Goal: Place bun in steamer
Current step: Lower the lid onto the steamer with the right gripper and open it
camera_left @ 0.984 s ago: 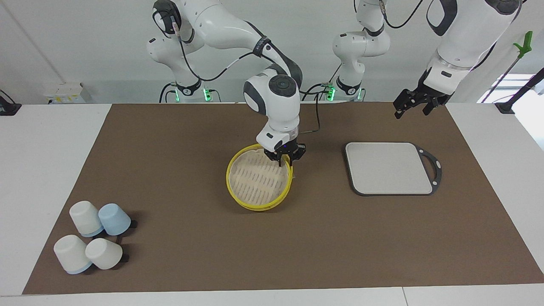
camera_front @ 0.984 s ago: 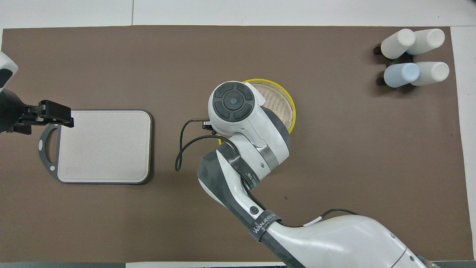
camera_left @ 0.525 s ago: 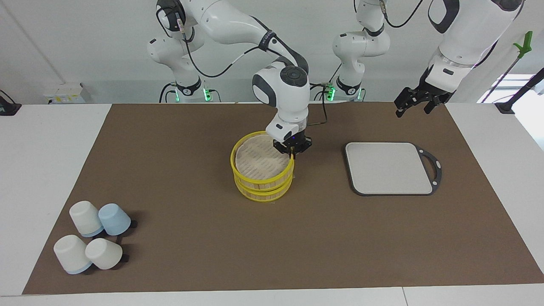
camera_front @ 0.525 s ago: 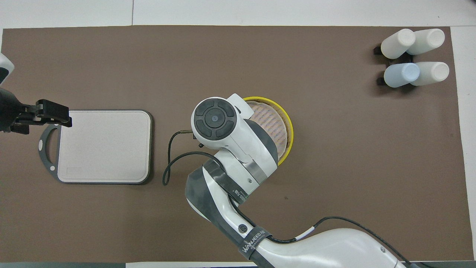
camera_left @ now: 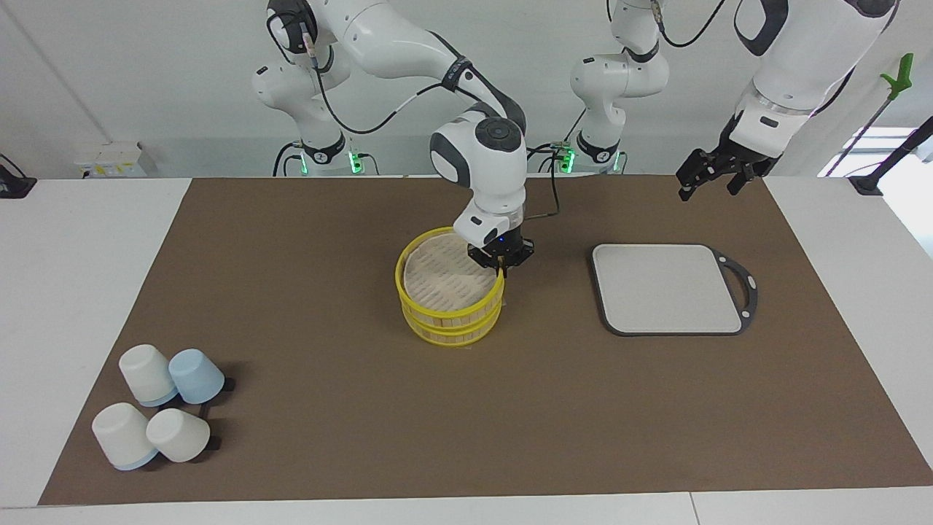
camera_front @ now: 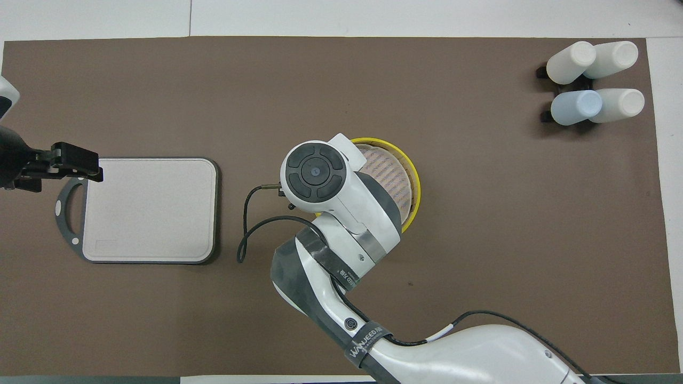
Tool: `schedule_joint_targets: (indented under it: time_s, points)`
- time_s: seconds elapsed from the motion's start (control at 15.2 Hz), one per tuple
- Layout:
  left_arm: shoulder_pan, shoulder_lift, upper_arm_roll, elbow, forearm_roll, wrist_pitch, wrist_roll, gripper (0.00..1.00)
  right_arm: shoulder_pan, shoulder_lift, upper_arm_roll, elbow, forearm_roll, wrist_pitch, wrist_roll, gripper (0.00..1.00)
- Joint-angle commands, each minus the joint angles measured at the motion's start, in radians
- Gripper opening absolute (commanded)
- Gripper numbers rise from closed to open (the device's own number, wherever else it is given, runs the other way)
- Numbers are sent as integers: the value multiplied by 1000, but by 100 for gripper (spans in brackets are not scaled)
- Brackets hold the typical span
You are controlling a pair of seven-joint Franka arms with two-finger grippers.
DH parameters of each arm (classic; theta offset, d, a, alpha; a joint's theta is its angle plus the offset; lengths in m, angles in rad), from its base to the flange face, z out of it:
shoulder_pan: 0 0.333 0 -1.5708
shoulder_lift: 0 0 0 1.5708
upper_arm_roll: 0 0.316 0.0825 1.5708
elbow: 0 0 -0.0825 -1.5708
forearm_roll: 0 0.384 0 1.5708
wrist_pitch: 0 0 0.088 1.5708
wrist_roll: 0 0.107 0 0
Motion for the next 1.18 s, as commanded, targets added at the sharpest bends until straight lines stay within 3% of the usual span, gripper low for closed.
schedule_joint_targets:
  time_s: [0.0,0.13,0.2,0.39,0.52,0.92,1.11]
  points:
    - [-5,11,7,26,-13,-15,15,100,-7,-28,11,-49,11,40,16,66]
    - [-6,11,7,26,-13,-14,15,100,-7,-28,9,-50,11,34,17,98]
    - [-5,9,7,26,-13,-12,16,100,-10,-28,9,-49,11,32,17,100]
    - [-6,9,3,24,-13,-12,15,100,-28,-27,2,9,-1,-29,13,100]
    - [-3,9,3,24,-13,-12,16,100,-103,-37,3,57,-9,-84,-5,100]
    - [0,9,3,26,-13,-12,15,100,-327,-218,3,55,-6,-400,-221,100]
    - [0,9,3,26,-13,-12,16,100,-480,-273,3,43,-6,-514,-463,100]
